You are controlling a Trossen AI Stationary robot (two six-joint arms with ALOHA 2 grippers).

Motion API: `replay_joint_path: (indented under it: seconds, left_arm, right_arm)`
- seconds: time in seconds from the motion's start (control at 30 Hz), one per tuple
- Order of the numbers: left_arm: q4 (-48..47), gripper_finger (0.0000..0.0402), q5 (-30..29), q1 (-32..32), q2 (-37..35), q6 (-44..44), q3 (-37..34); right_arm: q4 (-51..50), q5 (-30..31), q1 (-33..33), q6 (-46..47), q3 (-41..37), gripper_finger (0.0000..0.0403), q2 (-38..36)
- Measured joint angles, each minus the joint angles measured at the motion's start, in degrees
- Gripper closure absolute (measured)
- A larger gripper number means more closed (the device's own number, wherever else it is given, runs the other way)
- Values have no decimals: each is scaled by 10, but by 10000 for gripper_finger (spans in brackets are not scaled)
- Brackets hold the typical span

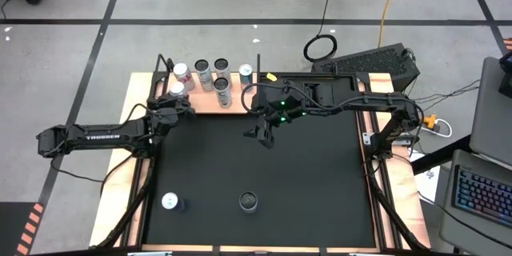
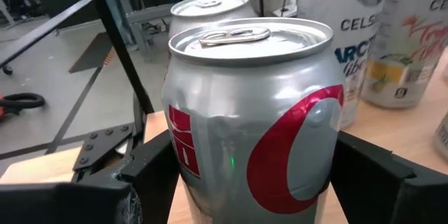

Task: Place canned beverage on shelf
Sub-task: Put the red silver soda can on the shelf aligned with the red silver soda can

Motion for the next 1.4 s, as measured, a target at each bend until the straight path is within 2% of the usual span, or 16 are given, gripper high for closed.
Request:
replay_joint_path:
  seconds: [0.23, 0.47, 0.73, 0.97, 1.4]
  left_arm:
    - [-2, 89, -10, 0, 0, 5, 0]
    - [0, 58, 3, 1, 0, 16, 0]
    - [7, 40, 6, 29, 0, 22, 1]
    - [120, 40, 20, 32, 0, 111, 1]
    - [134, 39, 30, 31, -1, 182, 40]
  right_arm:
    - [0, 0, 0, 0, 0, 73, 0]
    - [0, 0, 0, 0, 0, 73, 0]
    - [0, 0, 0, 0, 0, 73, 0]
    - [0, 0, 0, -1, 0, 73, 0]
    - [-1, 0, 0, 0, 0, 73, 0]
